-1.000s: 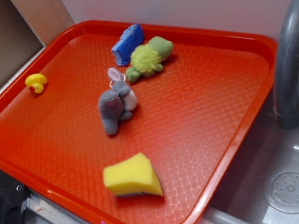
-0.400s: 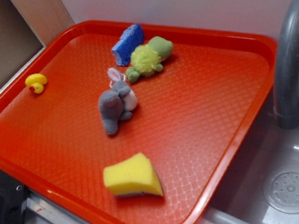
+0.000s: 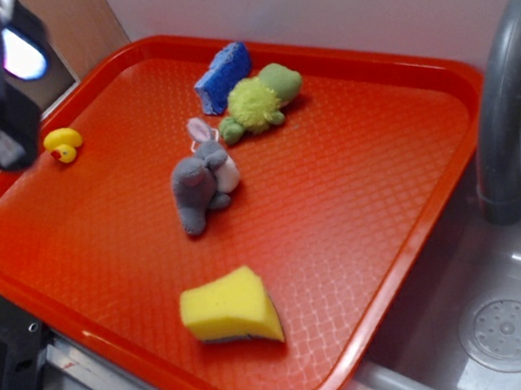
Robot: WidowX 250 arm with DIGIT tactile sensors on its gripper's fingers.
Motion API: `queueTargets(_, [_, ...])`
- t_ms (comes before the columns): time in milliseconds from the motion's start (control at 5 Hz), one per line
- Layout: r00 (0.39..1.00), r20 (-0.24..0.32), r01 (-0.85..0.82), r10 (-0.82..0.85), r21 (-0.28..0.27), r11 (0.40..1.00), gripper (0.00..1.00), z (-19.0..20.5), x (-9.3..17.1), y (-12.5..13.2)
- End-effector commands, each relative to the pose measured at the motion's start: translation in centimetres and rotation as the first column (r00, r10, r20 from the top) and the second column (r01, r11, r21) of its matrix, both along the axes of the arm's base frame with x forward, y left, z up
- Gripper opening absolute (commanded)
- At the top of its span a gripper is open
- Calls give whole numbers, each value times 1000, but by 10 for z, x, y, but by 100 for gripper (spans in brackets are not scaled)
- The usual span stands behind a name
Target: Grab the green sponge.
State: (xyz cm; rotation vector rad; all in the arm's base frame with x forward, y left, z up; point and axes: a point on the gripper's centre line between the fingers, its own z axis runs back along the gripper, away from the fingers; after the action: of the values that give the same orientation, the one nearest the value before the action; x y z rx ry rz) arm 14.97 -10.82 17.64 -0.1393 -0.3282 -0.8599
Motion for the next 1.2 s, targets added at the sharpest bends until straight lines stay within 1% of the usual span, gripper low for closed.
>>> queueTargets(0, [992, -98, 80, -75, 44, 996, 100, -41, -4, -43])
queueTargets(200, [982, -167, 104, -85, 113, 988, 100, -71, -6, -56])
queueTargets(400, [966, -234, 143, -112, 123, 982, 100, -98, -12, -62])
queueTargets(600, [955, -271, 162, -118, 148, 976, 100, -111, -16, -65])
queueTargets(800, [910, -377, 254, -175, 169, 952, 100, -129, -11, -60])
queueTargets(1000, [908, -371, 293, -193, 235, 927, 100, -136, -11, -62])
